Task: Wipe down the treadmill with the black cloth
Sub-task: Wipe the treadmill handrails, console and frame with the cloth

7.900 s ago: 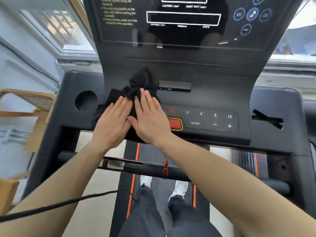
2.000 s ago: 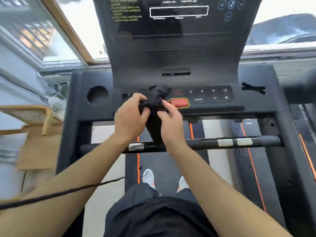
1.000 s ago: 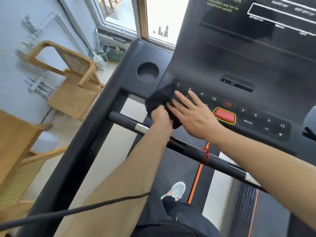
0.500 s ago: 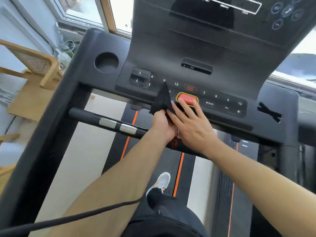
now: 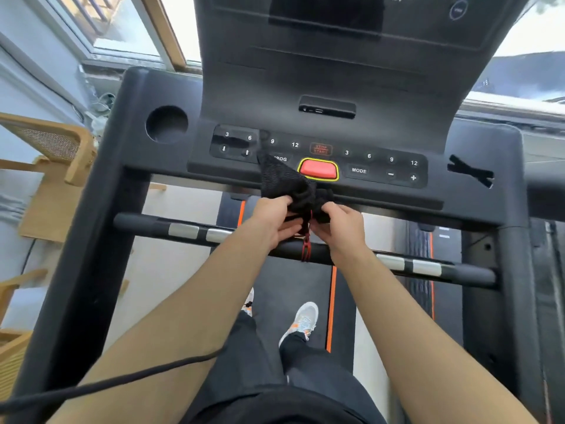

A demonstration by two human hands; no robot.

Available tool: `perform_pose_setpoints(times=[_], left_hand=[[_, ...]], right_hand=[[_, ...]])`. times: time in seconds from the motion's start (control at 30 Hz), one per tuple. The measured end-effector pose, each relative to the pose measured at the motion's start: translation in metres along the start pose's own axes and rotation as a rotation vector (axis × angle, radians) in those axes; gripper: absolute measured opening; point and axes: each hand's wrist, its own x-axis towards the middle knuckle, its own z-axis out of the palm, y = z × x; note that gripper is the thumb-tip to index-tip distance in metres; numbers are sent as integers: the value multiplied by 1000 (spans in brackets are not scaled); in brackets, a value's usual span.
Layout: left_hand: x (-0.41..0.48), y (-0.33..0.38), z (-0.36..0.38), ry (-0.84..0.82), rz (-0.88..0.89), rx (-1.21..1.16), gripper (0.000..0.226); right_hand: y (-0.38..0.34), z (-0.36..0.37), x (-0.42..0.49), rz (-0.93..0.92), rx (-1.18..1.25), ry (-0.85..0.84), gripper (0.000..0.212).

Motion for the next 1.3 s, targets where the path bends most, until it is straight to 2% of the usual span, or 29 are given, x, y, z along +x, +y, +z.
perform_pose_setpoints(times=[0.07, 0.13, 0.2, 0.27, 0.37, 0.43, 0.5, 0.57, 0.63, 0.7, 0.83, 0.93, 1.03, 1.1, 1.17, 1.23, 1.3], left_hand=[[3, -1, 0, 119, 58, -160, 34], [0, 1, -4, 187, 119, -337, 44], [-8, 4, -10, 125, 138, -460, 46], [-13, 7, -13, 79, 141, -487, 42], [-5, 4, -7, 114, 140, -318, 39], [-1, -3, 8, 183, 148, -206, 25], [3, -14, 25, 204, 137, -121, 26], [8, -24, 41, 147, 92, -99, 32], [4, -27, 52, 26, 53, -79, 24], [3, -23, 52, -9, 45, -73, 18], [6, -3, 9, 124, 100, -182, 18], [10, 5, -20, 214, 163, -272, 19], [9, 1, -9, 179, 174, -130, 21], [6, -7, 13, 85, 145, -18, 15], [4, -14, 28, 31, 137, 49, 13], [0, -15, 27, 78, 164, 55, 18], [-11, -6, 15, 238, 272, 71, 14]], right_hand=[[-7, 0, -4, 53, 141, -39, 11], [-12, 8, -3, 133, 329, 2, 8], [-12, 21, -1, 211, 448, 68, 7], [-10, 32, -1, 264, 467, 73, 14], [-10, 29, -3, 307, 421, 82, 15], [-14, 14, -4, 282, 479, 126, 17], [-18, -5, -2, 250, 559, 170, 17], [-22, -16, -2, 221, 629, 228, 15], [-23, -20, -3, 197, 641, 300, 12], [-21, -14, -4, 178, 590, 335, 8], [-10, 26, -3, 248, 411, 255, 9], [-9, 47, -6, 282, 407, 168, 27], [-13, 34, -8, 297, 394, 149, 19], [-19, 12, -6, 271, 460, 210, 7], [-21, -9, -2, 246, 548, 297, 11], [-21, -17, -3, 224, 610, 298, 14], [-18, -12, -9, 212, 587, 178, 19]])
